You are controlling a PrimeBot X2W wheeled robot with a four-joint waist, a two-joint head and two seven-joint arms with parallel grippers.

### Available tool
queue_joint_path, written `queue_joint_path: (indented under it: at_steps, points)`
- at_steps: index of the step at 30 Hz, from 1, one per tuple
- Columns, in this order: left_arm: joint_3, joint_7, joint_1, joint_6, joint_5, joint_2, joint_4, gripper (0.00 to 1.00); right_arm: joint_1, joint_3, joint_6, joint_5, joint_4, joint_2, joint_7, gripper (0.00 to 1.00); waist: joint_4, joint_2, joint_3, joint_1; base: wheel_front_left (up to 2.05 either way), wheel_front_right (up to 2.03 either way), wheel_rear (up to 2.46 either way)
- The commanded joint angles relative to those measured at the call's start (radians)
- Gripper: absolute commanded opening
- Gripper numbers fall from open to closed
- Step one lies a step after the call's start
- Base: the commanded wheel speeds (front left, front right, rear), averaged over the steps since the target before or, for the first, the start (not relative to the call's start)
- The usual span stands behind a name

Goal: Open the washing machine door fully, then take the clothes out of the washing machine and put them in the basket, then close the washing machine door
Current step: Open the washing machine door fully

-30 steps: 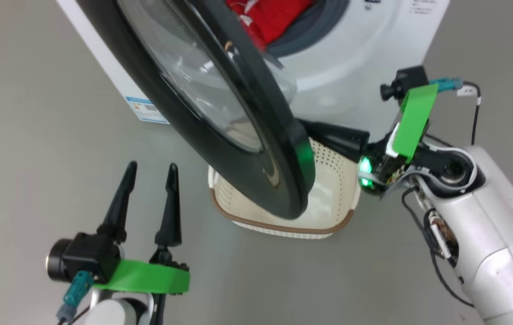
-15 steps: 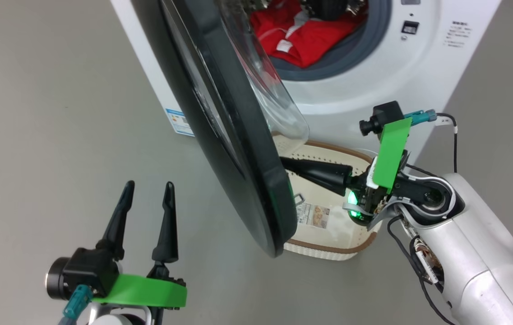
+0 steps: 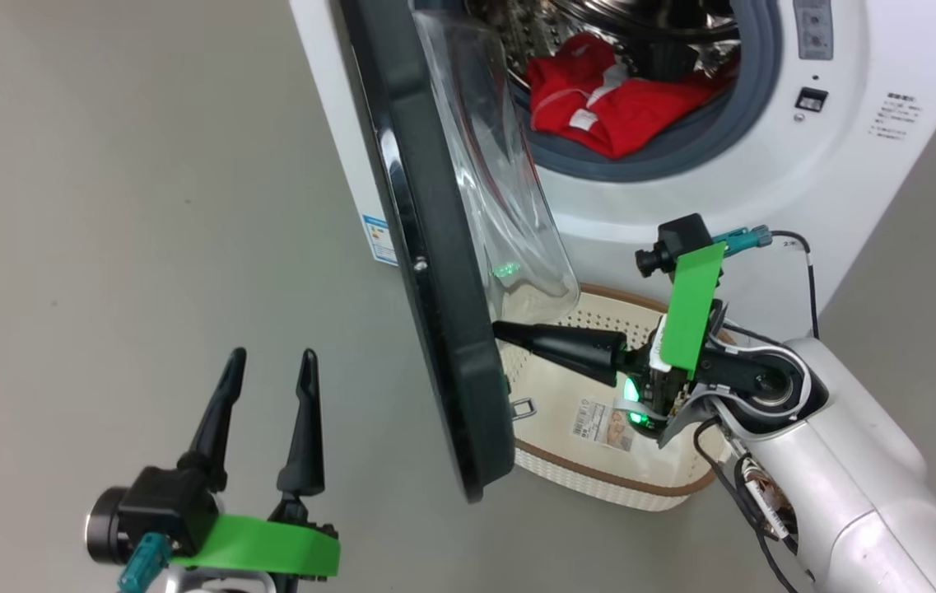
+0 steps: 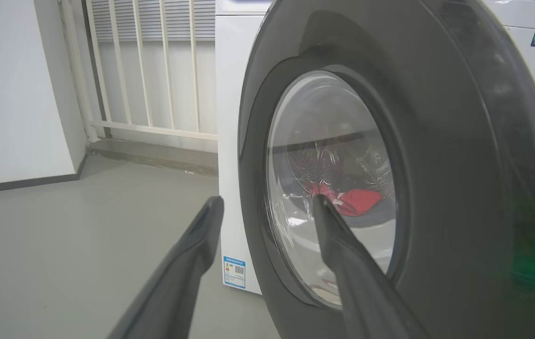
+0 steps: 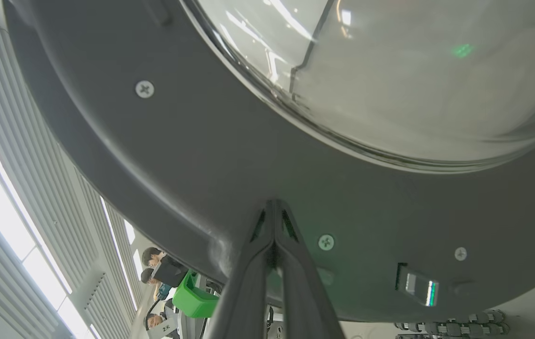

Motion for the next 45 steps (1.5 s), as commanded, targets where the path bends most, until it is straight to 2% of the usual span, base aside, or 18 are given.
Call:
queue_joint_path:
  at_steps: [1,14,23,33,34,35,36,37,38,45]
  points:
    - [0.037,-0.005,0.005,0.006,0.002,0.012,-0.020,1.00,0.011,0.020,0.007,-0.007,-0.026,0.033,0.003,0.00,0.015,0.0000,-0.012,0.0000,0.00,0.00,0.00]
    - [0.024,-0.004,0.010,0.000,-0.002,0.014,0.000,1.00,0.022,0.061,0.007,0.017,-0.026,0.036,-0.014,0.00,0.079,0.0000,-0.045,0.0000,0.00,0.00,0.00]
    - [0.028,-0.003,0.019,0.008,-0.012,0.027,-0.008,1.00,0.011,0.114,0.007,0.043,-0.024,0.037,-0.033,0.00,0.083,0.0000,-0.048,0.0000,0.00,0.00,0.00]
    - [0.018,0.002,0.023,0.010,-0.017,0.032,-0.008,1.00,0.020,0.113,0.007,0.028,-0.008,0.037,-0.069,0.00,0.079,0.0000,-0.057,0.0000,0.00,0.00,0.00]
    - [0.016,0.003,0.023,0.011,-0.017,0.032,-0.008,1.00,0.022,0.108,0.007,0.019,-0.011,0.036,-0.077,0.05,0.078,0.0000,-0.058,0.0000,0.00,0.00,0.00]
    - [0.015,0.004,0.022,0.011,-0.018,0.033,-0.008,1.00,0.026,0.102,0.007,0.007,-0.015,0.034,-0.088,0.27,0.077,0.0000,-0.058,0.0000,0.00,0.00,0.00]
    - [0.015,0.004,0.021,0.011,-0.019,0.033,-0.008,1.00,0.031,0.097,0.007,-0.005,-0.021,0.030,-0.101,0.44,0.077,0.0000,-0.059,0.0000,0.00,0.00,0.00]
    - [0.014,0.005,0.021,0.011,-0.020,0.034,-0.008,1.00,0.036,0.092,0.007,-0.023,-0.031,0.024,-0.116,0.89,0.076,0.0000,-0.060,0.0000,0.00,0.00,0.00]
    - [0.014,0.005,0.020,0.011,-0.021,0.035,-0.007,1.00,0.043,0.086,0.007,-0.040,-0.042,0.018,-0.133,1.00,0.076,0.0000,-0.060,0.0000,0.00,0.00,0.00]
    - [0.009,0.004,0.018,0.011,-0.028,0.036,-0.001,1.00,0.100,0.074,0.007,-0.197,-0.155,-0.040,-0.283,1.00,0.072,0.0000,-0.067,0.0000,0.00,0.00,0.00]
